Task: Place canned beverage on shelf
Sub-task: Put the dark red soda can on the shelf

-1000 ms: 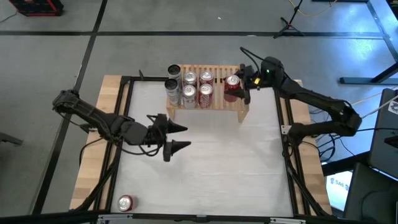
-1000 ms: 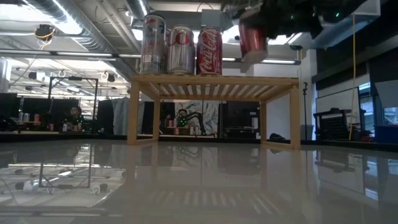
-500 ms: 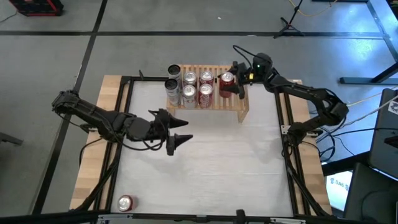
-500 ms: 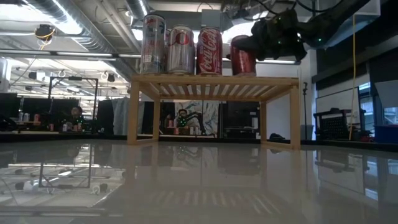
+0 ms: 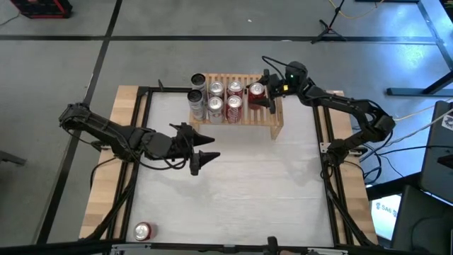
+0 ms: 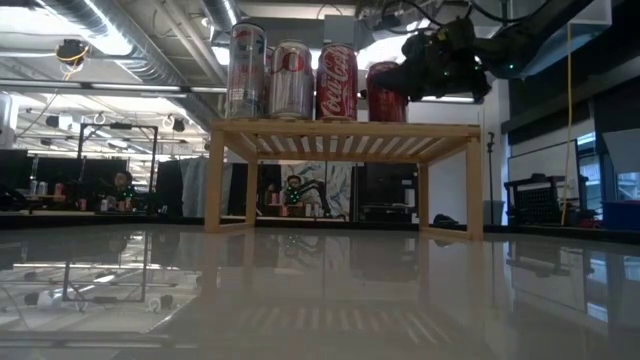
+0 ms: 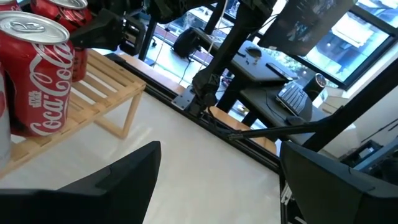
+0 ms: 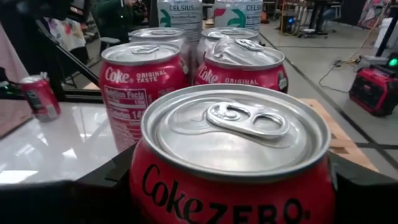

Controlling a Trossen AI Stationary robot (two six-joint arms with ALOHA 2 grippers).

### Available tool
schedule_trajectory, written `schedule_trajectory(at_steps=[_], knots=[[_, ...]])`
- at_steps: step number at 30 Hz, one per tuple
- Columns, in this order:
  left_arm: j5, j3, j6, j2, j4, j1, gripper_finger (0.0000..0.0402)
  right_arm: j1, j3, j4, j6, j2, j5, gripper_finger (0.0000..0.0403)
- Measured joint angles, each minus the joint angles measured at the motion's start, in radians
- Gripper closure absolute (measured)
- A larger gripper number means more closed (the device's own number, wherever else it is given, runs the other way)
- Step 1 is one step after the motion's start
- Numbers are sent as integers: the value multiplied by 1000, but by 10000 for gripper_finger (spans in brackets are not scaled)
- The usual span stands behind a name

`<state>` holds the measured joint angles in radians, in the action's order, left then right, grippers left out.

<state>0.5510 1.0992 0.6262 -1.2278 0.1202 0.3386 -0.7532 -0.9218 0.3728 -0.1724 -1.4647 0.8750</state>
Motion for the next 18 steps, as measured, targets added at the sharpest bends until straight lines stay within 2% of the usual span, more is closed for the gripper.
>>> schedule_trajectory(at_steps=[10,18], knots=[[4,0,0,0,1,-6,78,1,-2,30,-5,-26,-4,125],[4,0,0,0,1,-6,78,0,-2,72,43,-26,-46,37]])
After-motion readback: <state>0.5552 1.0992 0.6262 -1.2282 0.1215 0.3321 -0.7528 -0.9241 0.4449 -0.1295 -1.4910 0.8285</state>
